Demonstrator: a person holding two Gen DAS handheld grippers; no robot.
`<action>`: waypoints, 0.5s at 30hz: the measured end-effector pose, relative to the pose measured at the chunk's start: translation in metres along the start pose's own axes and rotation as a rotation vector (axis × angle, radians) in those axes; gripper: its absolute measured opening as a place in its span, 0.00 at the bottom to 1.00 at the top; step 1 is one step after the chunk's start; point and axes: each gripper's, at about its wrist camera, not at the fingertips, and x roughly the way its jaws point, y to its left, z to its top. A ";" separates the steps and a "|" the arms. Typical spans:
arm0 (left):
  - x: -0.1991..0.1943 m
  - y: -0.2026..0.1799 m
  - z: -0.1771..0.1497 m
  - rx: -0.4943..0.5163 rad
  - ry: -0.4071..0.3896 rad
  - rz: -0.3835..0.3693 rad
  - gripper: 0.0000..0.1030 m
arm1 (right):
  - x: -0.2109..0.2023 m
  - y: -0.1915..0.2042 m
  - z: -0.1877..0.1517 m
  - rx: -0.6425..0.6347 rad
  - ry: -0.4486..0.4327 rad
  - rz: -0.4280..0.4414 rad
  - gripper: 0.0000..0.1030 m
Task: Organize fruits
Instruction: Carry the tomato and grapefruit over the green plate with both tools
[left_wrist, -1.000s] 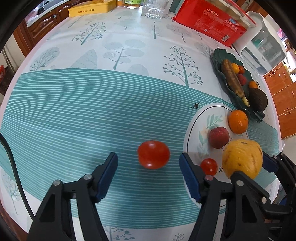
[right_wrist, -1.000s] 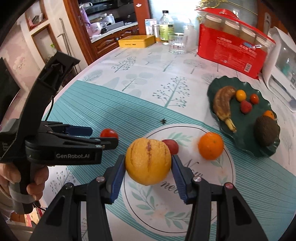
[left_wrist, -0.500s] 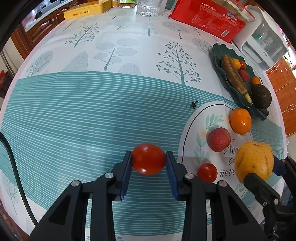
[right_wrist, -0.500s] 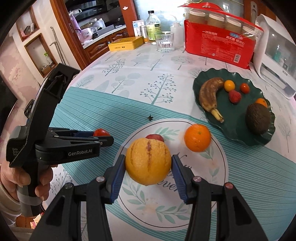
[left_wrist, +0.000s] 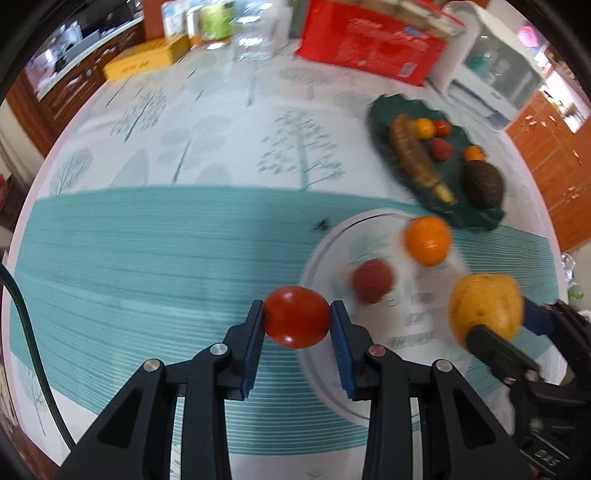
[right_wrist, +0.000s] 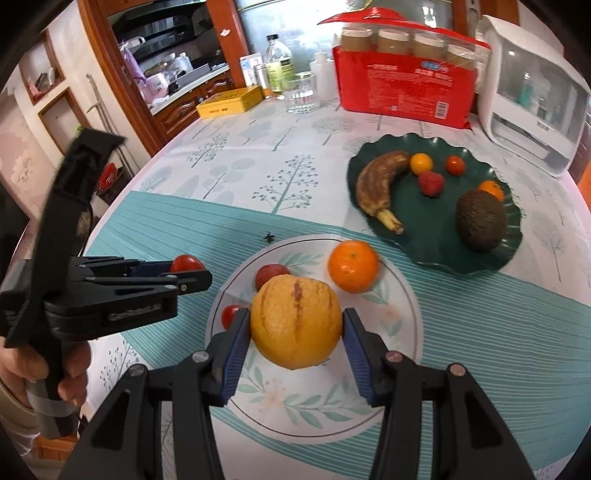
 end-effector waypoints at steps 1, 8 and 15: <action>-0.004 -0.005 0.002 0.012 -0.008 -0.007 0.32 | -0.003 -0.003 0.000 0.007 -0.005 -0.002 0.48; -0.031 -0.043 0.028 0.101 -0.051 -0.079 0.32 | -0.024 -0.026 0.009 0.054 -0.051 -0.034 0.48; -0.053 -0.089 0.073 0.225 -0.109 -0.101 0.33 | -0.041 -0.063 0.042 0.107 -0.099 -0.079 0.48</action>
